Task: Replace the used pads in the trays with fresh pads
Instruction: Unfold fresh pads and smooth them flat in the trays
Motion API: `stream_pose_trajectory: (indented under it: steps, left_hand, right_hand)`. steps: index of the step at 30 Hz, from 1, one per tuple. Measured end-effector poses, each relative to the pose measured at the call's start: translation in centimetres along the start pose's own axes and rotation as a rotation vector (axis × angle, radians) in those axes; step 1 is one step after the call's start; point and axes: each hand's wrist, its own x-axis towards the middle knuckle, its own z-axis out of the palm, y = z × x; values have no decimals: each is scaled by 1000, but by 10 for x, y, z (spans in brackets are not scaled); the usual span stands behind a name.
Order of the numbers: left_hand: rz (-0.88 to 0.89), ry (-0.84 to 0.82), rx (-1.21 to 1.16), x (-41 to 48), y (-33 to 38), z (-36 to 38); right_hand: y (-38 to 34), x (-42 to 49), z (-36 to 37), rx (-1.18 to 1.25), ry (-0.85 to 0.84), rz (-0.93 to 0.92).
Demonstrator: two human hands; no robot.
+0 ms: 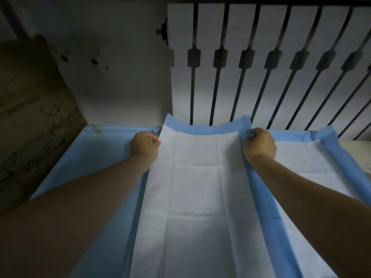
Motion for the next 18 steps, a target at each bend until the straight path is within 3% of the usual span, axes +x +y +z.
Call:
stream_pose_trajectory:
  steps: [11, 14, 16, 18]
  left_hand:
    - [20, 6, -19, -4, 4, 2]
    - [33, -9, 76, -9, 7, -6]
    - [34, -6, 103, -11, 10, -10]
    - [24, 7, 106, -13, 12, -11]
  right_hand:
    - [4, 1, 5, -97, 33, -76]
    - [-3, -24, 5, -253, 125, -304]
    - [-7, -49, 10, -165, 123, -590]
    - [-11, -81, 15, 5, -14, -879]
